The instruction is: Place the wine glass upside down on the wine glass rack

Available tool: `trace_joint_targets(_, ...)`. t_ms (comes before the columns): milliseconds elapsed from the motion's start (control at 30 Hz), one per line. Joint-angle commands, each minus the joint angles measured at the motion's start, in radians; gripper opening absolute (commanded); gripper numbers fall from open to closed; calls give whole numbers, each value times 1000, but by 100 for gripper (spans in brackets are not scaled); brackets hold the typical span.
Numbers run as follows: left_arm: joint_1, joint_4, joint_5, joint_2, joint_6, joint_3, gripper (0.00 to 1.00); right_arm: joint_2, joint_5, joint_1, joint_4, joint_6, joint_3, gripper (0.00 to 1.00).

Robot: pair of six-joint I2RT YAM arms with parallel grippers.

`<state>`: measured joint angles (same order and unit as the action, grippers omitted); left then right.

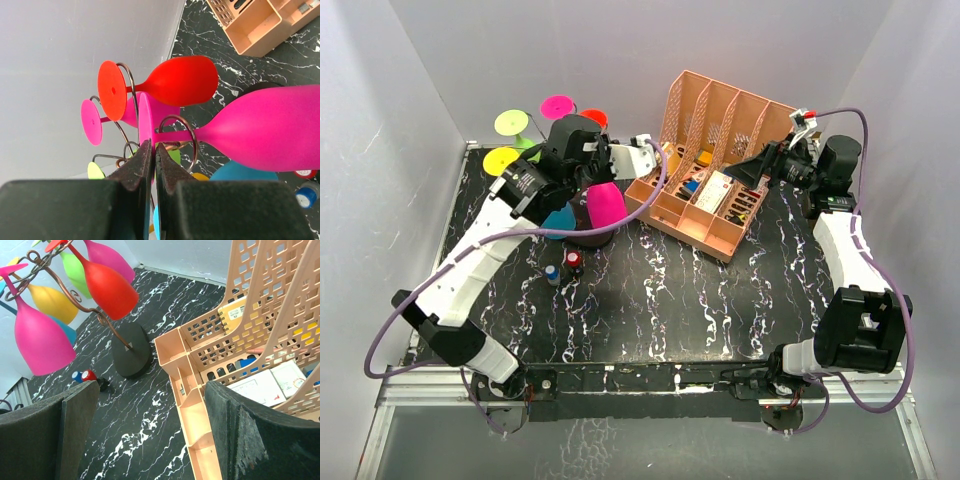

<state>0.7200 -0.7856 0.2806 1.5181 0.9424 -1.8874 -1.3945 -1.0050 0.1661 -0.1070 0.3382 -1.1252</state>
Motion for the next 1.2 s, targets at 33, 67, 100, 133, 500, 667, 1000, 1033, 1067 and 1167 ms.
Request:
trace_joint_targets(33, 13, 100, 20, 15, -11, 0, 0, 11, -1, 7, -44, -16, 1, 96)
trace_joint_targets(67, 15, 109, 29, 20, -11, 5, 0, 11, -1, 6, -45, -17, 1, 96)
trace_joint_targets(100, 16, 119, 39, 21, -11, 12, 0, 11, -1, 6, -45, -17, 1, 96)
trace_joint_targets(133, 16, 131, 50, 23, -11, 21, 0, 10, -1, 6, -45, -16, 1, 96)
trace_joint_targets(500, 19, 163, 81, 23, -23, 77, 3, 5, -3, 6, -46, -16, 1, 96)
trace_joint_targets(667, 19, 166, 77, 17, -44, 83, 7, 4, -2, 6, -47, -17, 2, 96)
trace_joint_targets(1000, 19, 161, 48, 13, -83, 89, 19, 5, -3, 6, -49, -17, 4, 96)
trace_joint_targets(1033, 19, 161, 47, 12, -85, 91, 19, 5, -1, 7, -49, -17, 5, 96)
trace_joint_targets(1067, 19, 164, 46, 12, -86, 92, 19, 5, 0, 7, -49, -17, 5, 96)
trace_joint_targets(1167, 19, 165, 40, 12, -95, 94, 22, 3, 0, 6, -49, -17, 5, 96)
